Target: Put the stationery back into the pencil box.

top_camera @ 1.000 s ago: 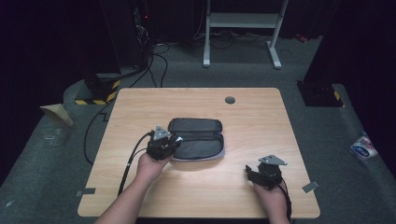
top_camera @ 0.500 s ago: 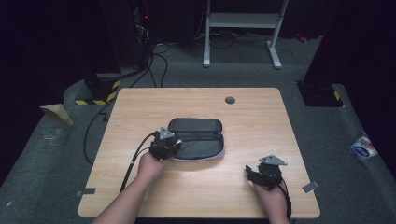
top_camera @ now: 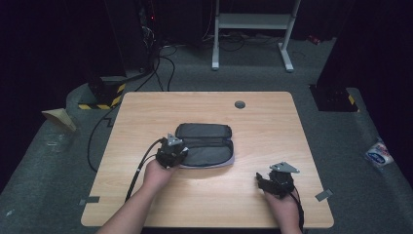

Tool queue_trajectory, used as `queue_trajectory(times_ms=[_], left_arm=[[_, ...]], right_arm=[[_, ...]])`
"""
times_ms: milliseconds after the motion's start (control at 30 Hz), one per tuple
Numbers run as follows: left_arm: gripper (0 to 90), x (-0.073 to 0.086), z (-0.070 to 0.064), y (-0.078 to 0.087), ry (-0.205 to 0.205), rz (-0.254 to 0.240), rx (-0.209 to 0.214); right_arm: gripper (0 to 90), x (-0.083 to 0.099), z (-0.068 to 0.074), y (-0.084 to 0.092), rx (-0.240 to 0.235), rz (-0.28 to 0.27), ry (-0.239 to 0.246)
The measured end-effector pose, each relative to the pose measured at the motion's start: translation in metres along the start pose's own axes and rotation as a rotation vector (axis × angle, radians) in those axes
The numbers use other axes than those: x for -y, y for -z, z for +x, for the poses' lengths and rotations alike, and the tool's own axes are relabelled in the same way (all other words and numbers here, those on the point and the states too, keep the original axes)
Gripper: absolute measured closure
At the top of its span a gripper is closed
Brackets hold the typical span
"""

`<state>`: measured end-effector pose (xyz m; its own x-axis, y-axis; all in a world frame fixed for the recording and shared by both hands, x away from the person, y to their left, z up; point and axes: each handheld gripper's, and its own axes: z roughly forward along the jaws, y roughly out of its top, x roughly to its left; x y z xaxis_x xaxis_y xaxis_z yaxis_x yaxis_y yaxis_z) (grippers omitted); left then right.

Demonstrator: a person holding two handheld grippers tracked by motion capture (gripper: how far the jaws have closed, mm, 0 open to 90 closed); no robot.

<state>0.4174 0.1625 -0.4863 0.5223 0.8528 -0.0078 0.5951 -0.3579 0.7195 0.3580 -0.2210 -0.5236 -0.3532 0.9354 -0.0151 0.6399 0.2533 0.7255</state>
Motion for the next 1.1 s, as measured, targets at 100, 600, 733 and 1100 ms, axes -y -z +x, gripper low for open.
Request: queue_trajectory(times_ms=[100,600,733,1100], left_arm=[[72.6,0.001,-0.001,0.002,-0.004,0.002,-0.004],[50.0,0.003,0.015,0.027,0.058,-0.151,0.025],[35.6,0.011,0.029,0.030,0.086,-0.167,0.062],[7.6,0.045,0.061,0.031,0.121,-0.079,0.014]], right_arm=[[29.0,0.000,0.000,0.000,0.000,0.000,0.000],[29.1,0.000,0.000,0.000,0.001,-0.001,0.002],[29.1,0.000,0.000,0.000,0.000,-0.001,0.001],[29.1,0.000,0.000,0.000,0.002,-0.001,0.001]])
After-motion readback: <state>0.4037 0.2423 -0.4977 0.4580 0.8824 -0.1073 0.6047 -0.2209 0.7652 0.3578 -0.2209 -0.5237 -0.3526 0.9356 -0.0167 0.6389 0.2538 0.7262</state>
